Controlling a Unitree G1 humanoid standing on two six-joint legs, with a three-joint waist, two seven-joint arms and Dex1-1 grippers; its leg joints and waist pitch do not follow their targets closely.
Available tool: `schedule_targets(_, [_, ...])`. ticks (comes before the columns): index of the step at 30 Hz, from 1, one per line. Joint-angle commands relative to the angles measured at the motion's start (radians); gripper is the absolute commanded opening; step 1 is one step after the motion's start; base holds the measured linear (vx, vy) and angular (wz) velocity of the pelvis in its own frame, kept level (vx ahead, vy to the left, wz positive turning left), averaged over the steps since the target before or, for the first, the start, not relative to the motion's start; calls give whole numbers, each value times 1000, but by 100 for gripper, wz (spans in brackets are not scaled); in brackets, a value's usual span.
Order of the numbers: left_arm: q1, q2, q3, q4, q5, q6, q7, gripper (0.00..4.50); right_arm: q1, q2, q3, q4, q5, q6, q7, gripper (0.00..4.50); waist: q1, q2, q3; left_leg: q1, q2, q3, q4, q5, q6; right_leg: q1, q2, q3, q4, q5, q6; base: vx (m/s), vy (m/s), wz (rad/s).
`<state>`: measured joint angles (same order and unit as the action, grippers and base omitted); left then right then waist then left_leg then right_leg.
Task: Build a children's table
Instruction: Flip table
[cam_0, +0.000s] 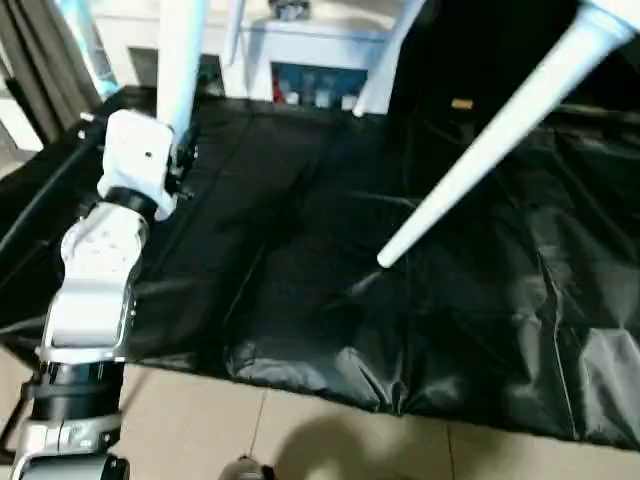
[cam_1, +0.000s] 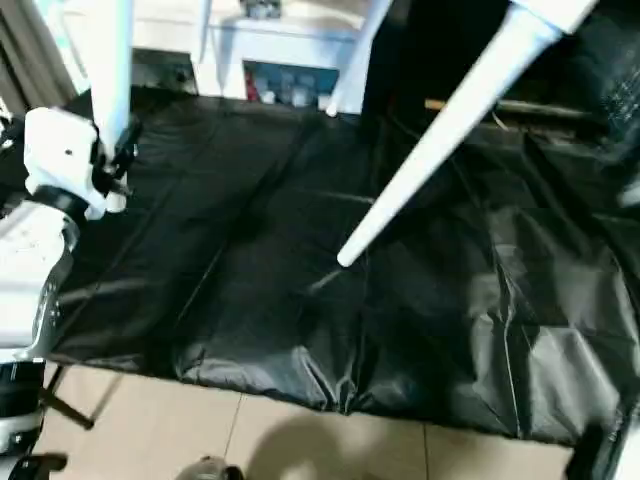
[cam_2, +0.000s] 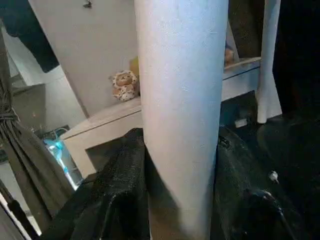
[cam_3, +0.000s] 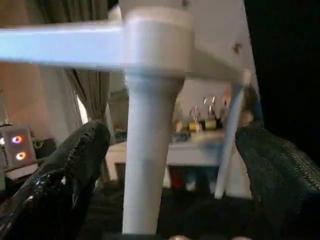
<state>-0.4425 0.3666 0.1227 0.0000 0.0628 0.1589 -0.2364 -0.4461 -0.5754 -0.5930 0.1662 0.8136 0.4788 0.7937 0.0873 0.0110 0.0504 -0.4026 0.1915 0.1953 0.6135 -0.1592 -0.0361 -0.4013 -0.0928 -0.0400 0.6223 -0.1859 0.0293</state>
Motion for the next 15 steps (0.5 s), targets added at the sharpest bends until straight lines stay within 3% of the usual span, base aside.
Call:
schedule_targets(1, [-7, 7, -34, 25, 10, -5, -28, 157, 13, 17, 48, -4, -15, -3, 4, 450, -6, 2, -62, 39, 25, -25, -82, -420, -39, 10, -34, 16, -105, -402, -138, 0, 0, 0])
schedule_targets(2, [-8, 7, -34, 30, 7, -7, -31, 157, 13, 34, 89, 19, -39, -15, 12, 450, -5, 8, -62, 40, 25, -27, -83, -428, -43, 10, -35, 15, -104, -408, -137, 0, 0, 0])
schedule_targets(4, [-9, 7, -34, 37, 3, -13, -33, 157, 12, 51, 128, 35, -62, -22, 22, 450, -9, 5, -63, 39, 25, -29, -85, -442, -53, 9, -35, 15, -105, -420, -132, 0, 0, 0])
schedule_targets(7, [-9, 8, -34, 51, 1, -24, -37, 157, -21, 92, 214, 70, -121, -42, 40, 450, -5, 10, -64, 41, 28, -31, -87, -451, -61, 7, -36, 17, -102, -398, -138, 0, 0, 0])
schedule_targets(8, [-9, 8, -34, 51, 1, -24, -37, 157, -21, 92, 214, 70, -121, -42, 40, 450, -7, 10, -63, 39, 28, -31, -88, -447, -63, 7, -35, 17, -100, -387, -141, 0, 0, 0])
schedule_targets(10, [1, 8, -35, 71, -8, -38, -42, 157, -112, 135, 319, 242, -242, -115, 58, 450, -9, 9, -66, 34, 27, -31, -88, -443, -71, 12, -38, 15, -91, -352, -166, 0, 0, 0])
schedule_targets(12, [10, 10, -38, 79, -11, -46, -47, 157, -159, 151, 352, 330, -278, -153, 71, 450, -9, 11, -65, 40, 28, -28, -87, -446, -71, 7, -38, 18, -93, -344, -177, 0, 0, 0])
schedule_targets(13, [15, 10, -39, 85, -14, -49, -49, 157, -180, 157, 369, 365, -289, -165, 87, 450, -9, 6, -65, 40, 28, -26, -85, -444, -67, 7, -38, 19, -93, -332, -186, 0, 0, 0])
schedule_targets(15, [22, 7, -41, 94, -19, -51, -55, 157, -197, 162, 390, 384, -295, -167, 114, 450, -1, 12, -67, 42, 31, -25, -87, -422, -61, 9, -36, 21, -88, -285, -192, 0, 0, 0])
